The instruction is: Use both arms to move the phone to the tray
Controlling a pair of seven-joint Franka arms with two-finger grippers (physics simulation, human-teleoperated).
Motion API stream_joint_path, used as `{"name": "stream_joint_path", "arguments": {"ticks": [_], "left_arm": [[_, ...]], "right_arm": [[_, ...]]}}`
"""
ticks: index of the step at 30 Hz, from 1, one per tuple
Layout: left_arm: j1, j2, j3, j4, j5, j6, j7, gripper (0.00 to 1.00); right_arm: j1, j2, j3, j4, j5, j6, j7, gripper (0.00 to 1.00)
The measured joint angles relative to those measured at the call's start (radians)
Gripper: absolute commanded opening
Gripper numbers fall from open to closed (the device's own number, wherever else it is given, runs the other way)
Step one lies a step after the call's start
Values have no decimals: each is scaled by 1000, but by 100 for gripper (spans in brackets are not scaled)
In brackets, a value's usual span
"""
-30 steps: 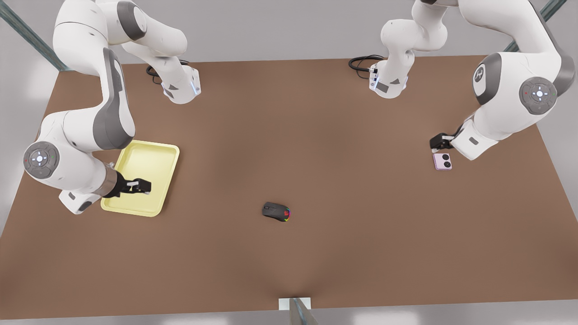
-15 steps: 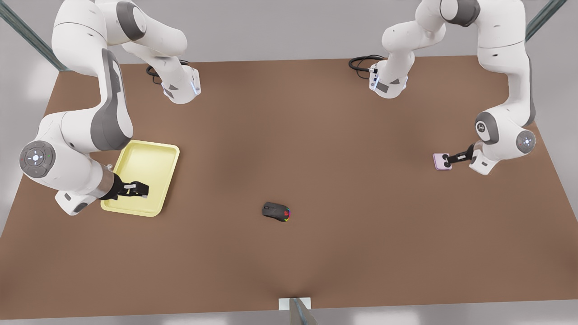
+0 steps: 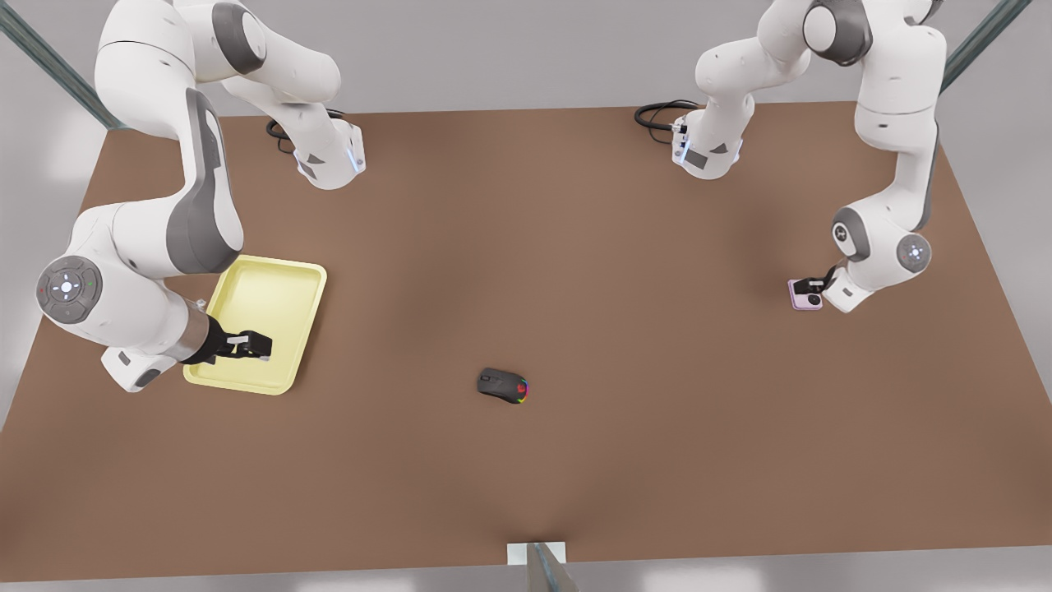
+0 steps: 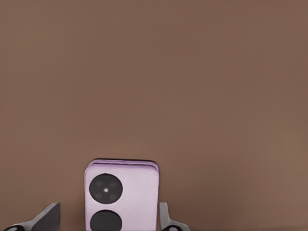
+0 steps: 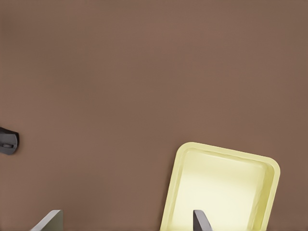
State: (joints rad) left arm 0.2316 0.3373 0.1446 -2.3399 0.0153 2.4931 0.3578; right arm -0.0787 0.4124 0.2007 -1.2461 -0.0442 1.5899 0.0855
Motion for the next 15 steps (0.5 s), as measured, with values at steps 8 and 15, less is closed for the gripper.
{"name": "stream_joint_path", "arguments": {"ticks": [8, 15], "left_arm": [[-14, 6, -2, -16, -4, 37, 30, 100], [-20, 16, 0, -14, -7, 42, -1, 100]], "right_arm": [[-1, 0, 0, 0, 0, 0, 2, 100], [-3, 1, 0, -1, 0, 0, 3, 100]]}}
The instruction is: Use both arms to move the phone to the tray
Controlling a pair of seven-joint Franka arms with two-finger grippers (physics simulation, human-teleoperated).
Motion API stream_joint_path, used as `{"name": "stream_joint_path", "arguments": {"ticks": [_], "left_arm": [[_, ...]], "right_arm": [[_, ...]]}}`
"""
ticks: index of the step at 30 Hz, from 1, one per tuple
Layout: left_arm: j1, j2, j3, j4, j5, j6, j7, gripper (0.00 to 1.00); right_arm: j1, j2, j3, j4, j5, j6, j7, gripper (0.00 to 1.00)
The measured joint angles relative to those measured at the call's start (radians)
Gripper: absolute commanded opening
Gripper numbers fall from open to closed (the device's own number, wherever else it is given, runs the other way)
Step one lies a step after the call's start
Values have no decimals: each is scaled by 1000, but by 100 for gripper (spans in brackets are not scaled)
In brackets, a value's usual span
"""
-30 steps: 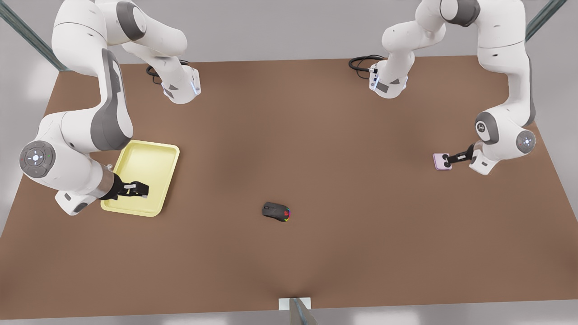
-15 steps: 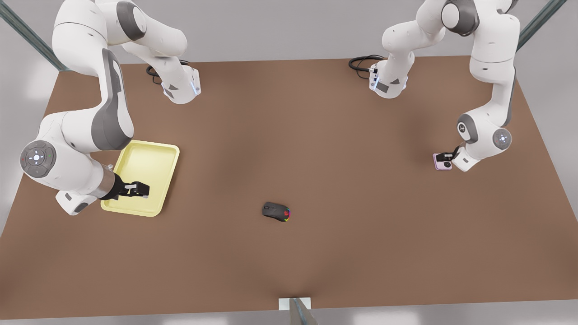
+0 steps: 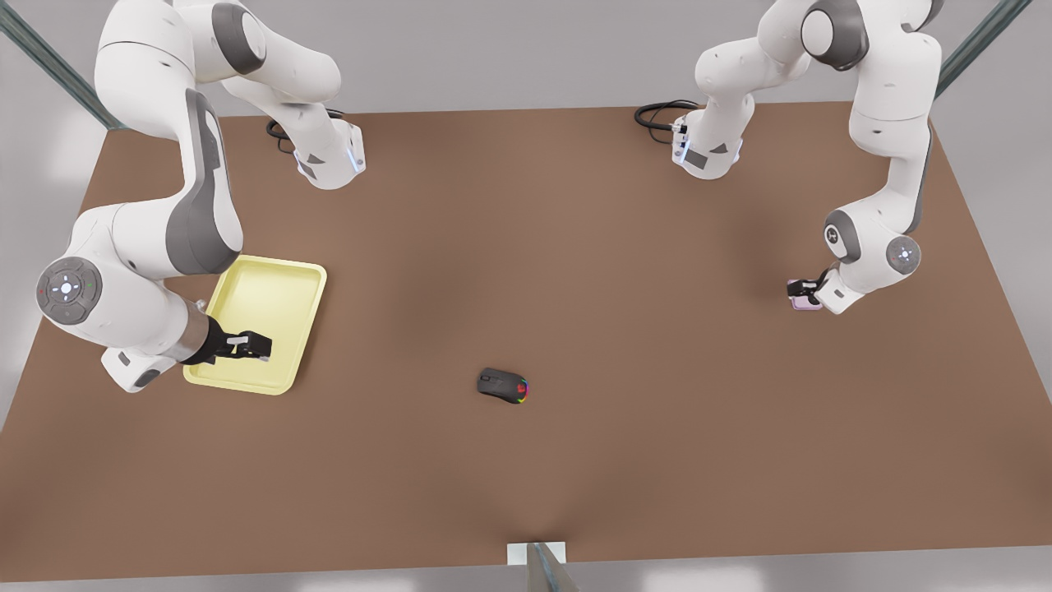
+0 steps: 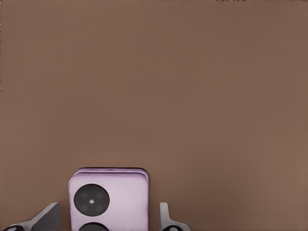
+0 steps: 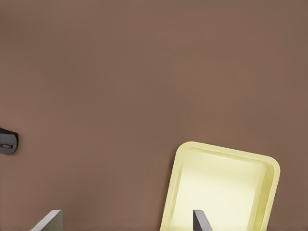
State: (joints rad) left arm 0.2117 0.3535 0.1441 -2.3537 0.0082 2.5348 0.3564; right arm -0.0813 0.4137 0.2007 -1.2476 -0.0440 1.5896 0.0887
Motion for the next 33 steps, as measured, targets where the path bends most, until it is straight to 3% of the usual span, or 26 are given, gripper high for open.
{"name": "stream_joint_path", "arguments": {"ticks": [6, 8, 9, 20, 23, 25, 27, 29, 33], "left_arm": [[1, 35, 0, 4, -1, 6, -45, 100], [2, 37, 0, 5, 0, 8, -59, 75], [2, 37, 0, 6, 2, 8, -66, 73], [-2, 1, 0, 15, 8, -4, -131, 75], [-129, -55, -15, 36, 7, -45, -174, 75], [-273, -56, -79, 136, 5, -101, -232, 75], [-355, -9, -210, 288, 4, -181, -308, 75], [-485, 127, -298, 573, 4, -289, -403, 75], [-826, 397, -329, 1030, 1, -466, -631, 75]], "right_arm": [[-4, 0, 0, 0, 0, 0, 0, 100], [-3, 0, 0, 0, 0, 0, 1, 100], [-3, 0, 0, 0, 0, 0, 1, 100], [-3, 0, 0, -2, 0, -6, 2, 100], [-3, 0, 0, -2, 0, -7, 2, 100], [-3, 0, 0, -2, 0, -8, 2, 100], [-4, 0, 0, -2, 0, -8, 2, 100], [-4, 0, 0, -2, 0, -9, 2, 100], [-5, 1, 0, -2, -1, -10, 2, 100]]}}
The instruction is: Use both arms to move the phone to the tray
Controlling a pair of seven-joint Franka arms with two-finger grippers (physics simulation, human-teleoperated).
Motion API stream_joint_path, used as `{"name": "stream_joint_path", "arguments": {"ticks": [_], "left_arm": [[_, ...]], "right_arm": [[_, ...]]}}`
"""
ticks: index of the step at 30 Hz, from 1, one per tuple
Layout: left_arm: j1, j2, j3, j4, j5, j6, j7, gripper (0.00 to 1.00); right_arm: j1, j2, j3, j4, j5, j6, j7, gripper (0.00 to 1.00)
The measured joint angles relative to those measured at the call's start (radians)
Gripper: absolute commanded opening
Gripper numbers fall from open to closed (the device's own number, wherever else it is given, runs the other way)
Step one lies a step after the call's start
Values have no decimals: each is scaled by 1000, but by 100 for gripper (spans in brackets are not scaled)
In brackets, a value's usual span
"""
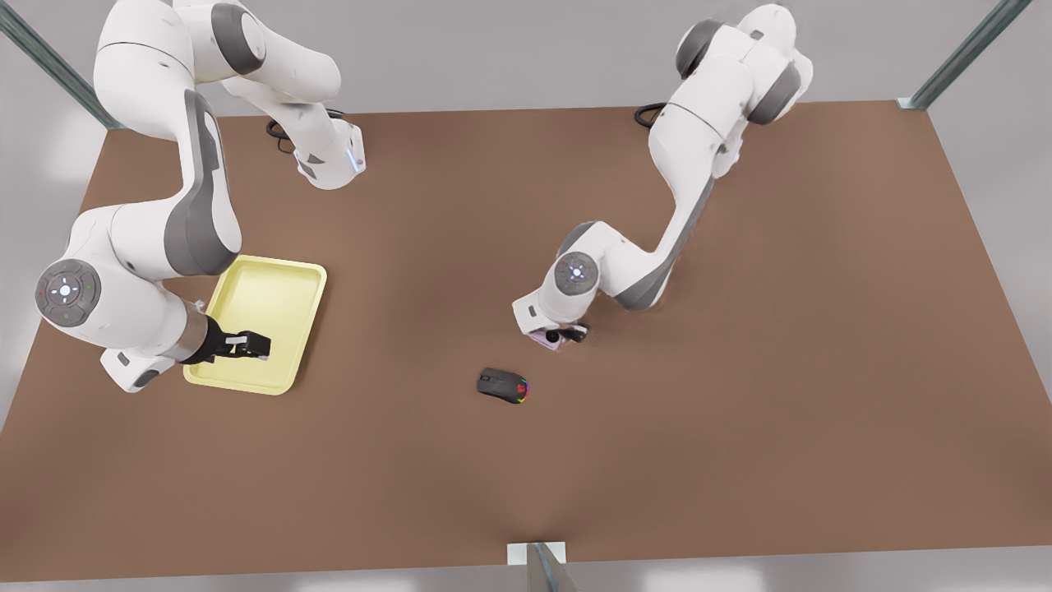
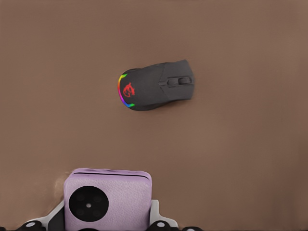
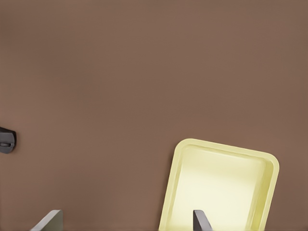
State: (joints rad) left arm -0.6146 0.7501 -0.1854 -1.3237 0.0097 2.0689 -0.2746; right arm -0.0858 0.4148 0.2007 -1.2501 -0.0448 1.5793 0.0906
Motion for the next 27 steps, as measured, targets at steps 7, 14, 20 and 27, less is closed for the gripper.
{"name": "stream_joint_path", "arguments": {"ticks": [7, 14, 20, 27], "left_arm": [[-265, 215, 29, 289, -4, -88, -377, 76], [-266, 294, 53, 328, -7, 37, -692, 76], [-260, 346, 47, 370, -14, 154, -880, 100], [211, -56, 53, 364, -52, -164, -893, 100]], "right_arm": [[2, 1, 0, -1, 0, -2, 0, 100], [3, 1, 0, -1, 0, -3, 0, 100], [8, 2, 1, -1, 0, -2, 0, 100], [69, 3, 10, 4, 1, 8, 18, 100]]}}
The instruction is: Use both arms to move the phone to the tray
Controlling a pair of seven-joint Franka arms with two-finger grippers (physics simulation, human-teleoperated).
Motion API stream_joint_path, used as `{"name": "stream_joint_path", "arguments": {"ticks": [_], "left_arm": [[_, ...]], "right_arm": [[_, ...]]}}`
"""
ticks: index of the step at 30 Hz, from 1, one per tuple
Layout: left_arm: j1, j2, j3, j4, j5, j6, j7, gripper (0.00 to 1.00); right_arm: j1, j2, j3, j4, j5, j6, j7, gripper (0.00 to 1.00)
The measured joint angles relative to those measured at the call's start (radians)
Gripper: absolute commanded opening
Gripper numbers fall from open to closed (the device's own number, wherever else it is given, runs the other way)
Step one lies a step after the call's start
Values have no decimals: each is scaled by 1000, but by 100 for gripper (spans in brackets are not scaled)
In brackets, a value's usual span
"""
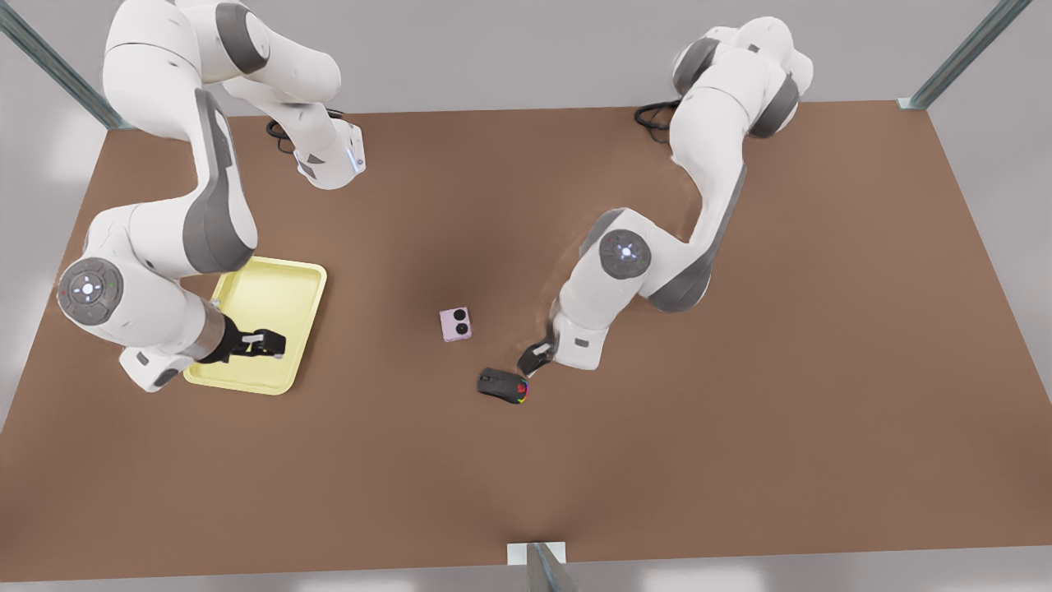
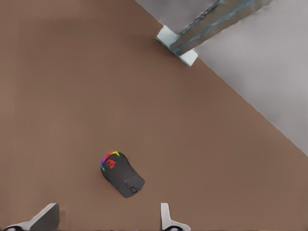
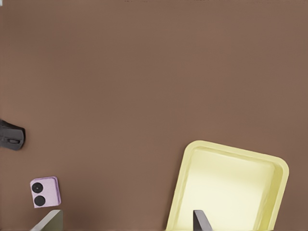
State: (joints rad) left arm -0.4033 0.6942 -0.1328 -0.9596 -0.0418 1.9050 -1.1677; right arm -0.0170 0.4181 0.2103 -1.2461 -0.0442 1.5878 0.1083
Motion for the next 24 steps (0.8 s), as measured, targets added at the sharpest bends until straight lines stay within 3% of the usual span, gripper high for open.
{"name": "stream_joint_path", "arguments": {"ticks": [2, 5, 7, 15, 24], "left_arm": [[144, -85, 17, -16, 44, -167, 76, 100], [242, -366, 30, -404, 99, -274, 222, 100], [253, -430, 36, -479, 112, -333, 313, 100], [249, -433, 25, -390, 37, -536, 586, 100], [250, -404, 26, -390, 26, -596, 781, 100]], "right_arm": [[119, 4, -3, -5, 0, 22, 25, 100], [247, 27, -6, -71, -4, 57, 62, 100], [294, 35, -1, -142, -4, 81, 90, 100], [372, 145, 49, -421, -4, 386, 302, 100], [371, 200, 41, -496, -11, 611, 369, 100]]}}
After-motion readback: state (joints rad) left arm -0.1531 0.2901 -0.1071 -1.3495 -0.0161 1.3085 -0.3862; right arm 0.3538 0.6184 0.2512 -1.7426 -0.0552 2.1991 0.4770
